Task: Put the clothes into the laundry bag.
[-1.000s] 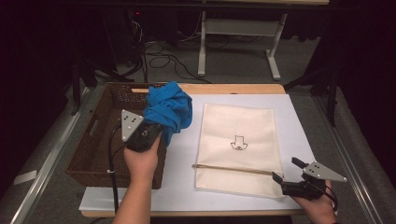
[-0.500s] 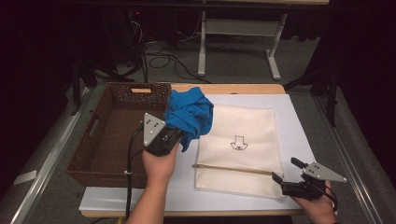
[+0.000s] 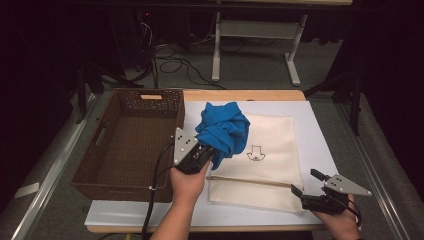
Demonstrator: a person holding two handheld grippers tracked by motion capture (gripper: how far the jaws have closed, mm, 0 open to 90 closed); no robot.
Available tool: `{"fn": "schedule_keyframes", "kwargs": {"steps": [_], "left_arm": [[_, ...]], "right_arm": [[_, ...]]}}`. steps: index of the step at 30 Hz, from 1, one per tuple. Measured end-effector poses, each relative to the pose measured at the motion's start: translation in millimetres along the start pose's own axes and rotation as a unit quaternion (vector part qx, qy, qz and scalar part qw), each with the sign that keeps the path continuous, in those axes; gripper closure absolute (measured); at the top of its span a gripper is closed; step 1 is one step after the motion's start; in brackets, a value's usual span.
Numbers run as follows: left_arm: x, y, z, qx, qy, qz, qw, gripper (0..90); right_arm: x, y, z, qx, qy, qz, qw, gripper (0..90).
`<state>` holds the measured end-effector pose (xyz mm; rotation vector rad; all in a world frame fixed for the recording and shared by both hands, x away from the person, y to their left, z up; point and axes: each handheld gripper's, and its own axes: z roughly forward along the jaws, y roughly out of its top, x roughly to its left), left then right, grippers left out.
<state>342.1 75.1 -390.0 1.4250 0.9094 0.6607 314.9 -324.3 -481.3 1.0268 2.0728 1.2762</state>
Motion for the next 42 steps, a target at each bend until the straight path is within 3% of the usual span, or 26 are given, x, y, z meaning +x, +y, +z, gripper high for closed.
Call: {"fn": "schedule_keyframes", "kwargs": {"steps": [19, 25, 33, 37, 42], "left_arm": [[-15.3, -15.0, -6.8, 0.007, -0.039, 0.001, 0.9992, 74.3], [-18.0, -27.4, -19.9, 0.011, -0.05, -0.003, 0.9987, 74.3], [-13.5, -37.1, -35.8, 0.02, -0.048, -0.01, 0.9986, 74.3], [-13.1, -40.7, -47.5, 0.03, -0.046, -0.003, 0.9985, 74.2], [-13.3, -58.1, -65.4, 0.019, -0.044, -0.003, 0.9988, 74.1]], "right_arm": [[0.8, -1.7, 1.7, 0.001, 0.005, 0.005, 1.0, 12.1], [0.8, -2.1, 1.9, -0.001, 0.007, 0.005, 1.0, 12.6], [1.5, -2.5, 2.0, -0.001, 0.009, 0.004, 1.0, 14.8], [2.2, -1.8, 2.2, -0.002, 0.011, 0.002, 0.9999, 15.6], [4.1, -1.8, 4.3, -0.001, 0.015, 0.0, 0.9999, 16.0]]}}
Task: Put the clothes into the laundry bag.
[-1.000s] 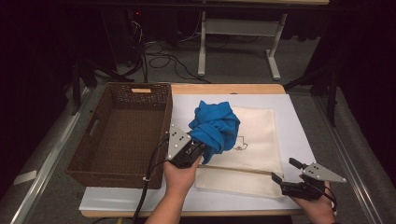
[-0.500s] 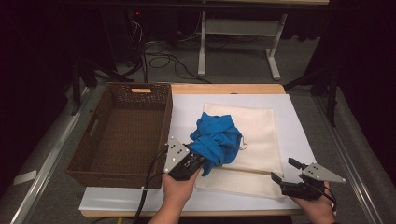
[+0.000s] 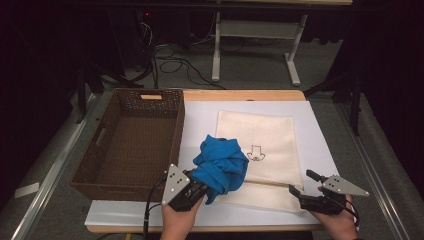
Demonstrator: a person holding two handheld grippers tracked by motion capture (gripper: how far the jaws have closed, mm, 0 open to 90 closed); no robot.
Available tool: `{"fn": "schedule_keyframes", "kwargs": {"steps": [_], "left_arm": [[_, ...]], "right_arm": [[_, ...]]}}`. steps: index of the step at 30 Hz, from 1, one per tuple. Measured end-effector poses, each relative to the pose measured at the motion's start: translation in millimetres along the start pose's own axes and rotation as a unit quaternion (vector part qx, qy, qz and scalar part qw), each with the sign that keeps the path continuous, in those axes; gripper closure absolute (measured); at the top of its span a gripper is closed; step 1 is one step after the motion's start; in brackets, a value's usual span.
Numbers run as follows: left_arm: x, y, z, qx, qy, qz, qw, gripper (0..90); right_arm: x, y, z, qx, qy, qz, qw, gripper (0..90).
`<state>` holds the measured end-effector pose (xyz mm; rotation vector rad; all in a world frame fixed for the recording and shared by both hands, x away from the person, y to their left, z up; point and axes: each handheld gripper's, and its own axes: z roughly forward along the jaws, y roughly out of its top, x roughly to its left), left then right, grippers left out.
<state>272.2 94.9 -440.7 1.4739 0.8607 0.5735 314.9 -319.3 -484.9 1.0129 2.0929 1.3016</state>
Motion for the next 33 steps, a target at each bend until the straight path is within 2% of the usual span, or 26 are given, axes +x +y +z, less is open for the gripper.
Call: {"fn": "schedule_keyframes", "kwargs": {"steps": [4, 6, 8, 11, 15, 19, 22, 29, 33], "left_arm": [[4.5, -10.2, -1.6, 0.005, -0.006, -0.017, 0.9998, 74.1], [4.7, -11.9, -1.2, 0.007, -0.006, -0.002, 1.0, 74.1], [4.9, -12.4, -1.5, 0.007, -0.007, 0.004, 0.9999, 74.1], [5.2, -12.6, -2.5, 0.001, -0.009, 0.001, 1.0, 74.0], [4.8, -11.5, -6.1, -0.008, -0.009, -0.002, 0.9999, 74.0], [5.1, -11.0, -8.4, -0.014, -0.004, -0.011, 0.9998, 73.9], [5.2, -11.8, -10.1, -0.015, 0.001, -0.011, 0.9998, 73.8], [1.7, -19.6, -11.8, -0.005, 0.01, -0.017, 0.9998, 73.7], [0.0, -19.9, -15.2, -0.005, 0.006, -0.013, 0.9999, 73.6]], "right_arm": [[3.4, 2.5, 4.3, 0.012, 0.007, 0.003, 0.9999, 19.8], [7.7, 5.6, 6.4, 0.018, 0.006, 0.004, 0.9998, 18.3], [10.3, 9.0, 9.9, 0.022, 0.01, 0.002, 0.9997, 17.3], [13.1, 14.0, 18.3, 0.033, 0.02, -0.002, 0.9992, 16.4], [13.4, 24.8, 31.4, 0.043, 0.026, -0.011, 0.9987, 21.2], [8.3, 34.1, 44.4, 0.046, 0.02, -0.006, 0.9987, 22.8], [8.1, 31.0, 48.3, 0.047, 0.021, -0.001, 0.9987, 26.1], [14.6, 23.2, 52.6, 0.07, 0.036, -0.03, 0.9965, 26.8], [14.2, 22.0, 60.7, 0.085, 0.053, -0.028, 0.9946, 27.2]]}}
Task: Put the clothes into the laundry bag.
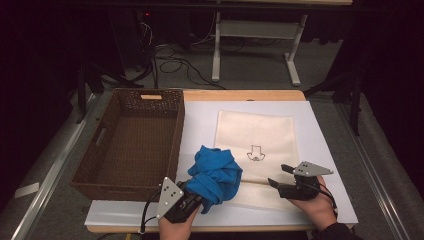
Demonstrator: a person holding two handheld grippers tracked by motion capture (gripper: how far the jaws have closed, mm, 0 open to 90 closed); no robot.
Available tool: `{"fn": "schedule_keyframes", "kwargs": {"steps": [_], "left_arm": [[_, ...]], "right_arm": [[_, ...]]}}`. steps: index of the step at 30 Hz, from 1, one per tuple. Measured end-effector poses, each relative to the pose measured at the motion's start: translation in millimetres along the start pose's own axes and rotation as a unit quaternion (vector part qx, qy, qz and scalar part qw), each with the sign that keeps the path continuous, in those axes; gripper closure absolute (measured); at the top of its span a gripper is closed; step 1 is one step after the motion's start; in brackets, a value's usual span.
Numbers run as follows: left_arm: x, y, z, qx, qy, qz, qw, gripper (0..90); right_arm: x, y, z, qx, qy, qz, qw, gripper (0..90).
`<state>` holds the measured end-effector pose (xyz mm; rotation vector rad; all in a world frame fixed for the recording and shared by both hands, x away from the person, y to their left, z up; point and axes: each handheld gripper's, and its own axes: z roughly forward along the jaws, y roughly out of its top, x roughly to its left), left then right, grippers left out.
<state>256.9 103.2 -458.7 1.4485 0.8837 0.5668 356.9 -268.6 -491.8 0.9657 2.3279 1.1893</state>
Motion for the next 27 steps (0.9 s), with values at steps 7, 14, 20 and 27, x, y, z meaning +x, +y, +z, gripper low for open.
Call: {"fn": "schedule_keyframes", "kwargs": {"steps": [7, 14, 20, 27], "left_arm": [[-2.2, -0.4, -8.3, -0.001, 0.003, 0.009, 1.0, 73.6], [-2.5, -5.9, -6.5, 0.013, 0.006, 0.004, 0.9999, 73.5], [-5.0, -6.4, -8.1, 0.011, 0.006, -0.002, 0.9999, 73.4], [-3.0, -6.0, -8.6, 0.012, 0.007, -0.002, 0.9999, 73.4]], "right_arm": [[2.4, -0.3, 12.3, 0.031, 0.015, -0.017, 0.9993, 34.0], [5.2, -3.0, 29.1, 0.069, 0.021, -0.029, 0.997, 41.3], [0.1, -0.7, 29.9, 0.074, 0.022, -0.011, 0.997, 65.1], [-6.2, 1.2, 30.5, 0.073, 0.029, -0.013, 0.9968, 76.8]]}}
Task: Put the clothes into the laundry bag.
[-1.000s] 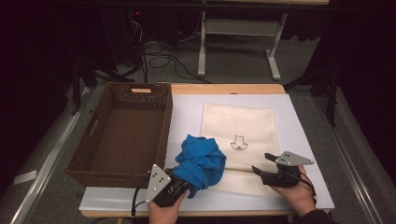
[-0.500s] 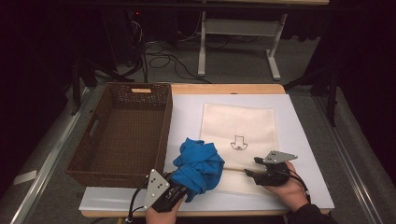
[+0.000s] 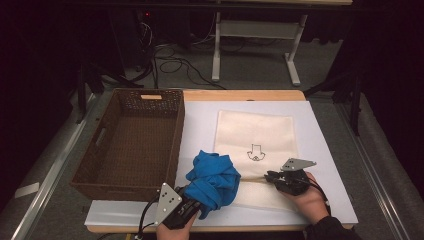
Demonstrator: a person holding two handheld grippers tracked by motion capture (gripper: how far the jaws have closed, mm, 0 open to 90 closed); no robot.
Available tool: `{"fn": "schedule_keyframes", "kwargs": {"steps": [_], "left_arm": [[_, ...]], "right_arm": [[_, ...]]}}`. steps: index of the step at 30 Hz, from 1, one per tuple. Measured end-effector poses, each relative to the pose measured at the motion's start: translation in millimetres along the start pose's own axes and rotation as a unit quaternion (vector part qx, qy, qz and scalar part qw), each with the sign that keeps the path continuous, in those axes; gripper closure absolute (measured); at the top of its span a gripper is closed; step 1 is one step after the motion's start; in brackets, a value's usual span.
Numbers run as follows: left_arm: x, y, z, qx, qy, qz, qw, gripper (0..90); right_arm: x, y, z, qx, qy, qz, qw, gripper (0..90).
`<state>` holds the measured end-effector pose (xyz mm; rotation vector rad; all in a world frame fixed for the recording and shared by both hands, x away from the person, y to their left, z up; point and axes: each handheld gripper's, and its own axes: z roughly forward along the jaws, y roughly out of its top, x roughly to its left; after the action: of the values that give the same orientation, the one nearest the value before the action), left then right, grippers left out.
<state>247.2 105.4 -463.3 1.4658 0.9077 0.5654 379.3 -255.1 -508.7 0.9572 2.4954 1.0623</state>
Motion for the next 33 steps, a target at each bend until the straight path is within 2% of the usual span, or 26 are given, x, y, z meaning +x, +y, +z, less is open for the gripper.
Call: {"fn": "schedule_keyframes", "kwargs": {"steps": [4, 7, 9, 13, 17, 24, 31, 33], "left_arm": [[0.6, -0.1, -0.2, -0.002, 0.001, -0.002, 1.0, 73.4], [0.3, 0.4, -0.6, -0.003, 0.001, -0.001, 1.0, 73.4], [0.1, 0.4, -0.5, -0.002, 0.001, -0.001, 1.0, 73.4], [0.2, 0.3, -0.7, -0.001, 0.001, -0.001, 1.0, 73.4], [1.4, 1.3, -2.2, -0.004, 0.005, -0.004, 1.0, 73.4], [4.0, 5.6, -7.1, -0.017, 0.01, -0.009, 0.9998, 73.4], [0.6, 10.4, -6.9, -0.025, -0.003, -0.007, 0.9997, 73.4], [-2.2, 10.3, -4.9, -0.023, -0.007, 0.004, 0.9997, 73.4]], "right_arm": [[-1.4, -3.5, -4.7, 0.0, -0.002, 0.0, 1.0, 72.8], [-0.9, -6.9, -4.6, 0.007, 0.003, -0.011, 0.9999, 70.6], [1.8, -7.0, -2.6, 0.004, -0.002, -0.019, 0.9998, 70.6], [4.6, -3.7, 1.3, 0.004, -0.005, -0.021, 0.9998, 76.5], [5.3, -2.7, 1.4, 0.006, -0.009, -0.017, 0.9998, 87.3], [8.5, 3.1, -1.3, -0.02, 0.01, 0.005, 0.9997, 88.2], [25.0, 12.8, -2.5, -0.039, 0.015, -0.008, 0.9991, 88.2], [25.4, 13.4, -3.4, -0.042, 0.013, -0.009, 0.999, 88.1]]}}
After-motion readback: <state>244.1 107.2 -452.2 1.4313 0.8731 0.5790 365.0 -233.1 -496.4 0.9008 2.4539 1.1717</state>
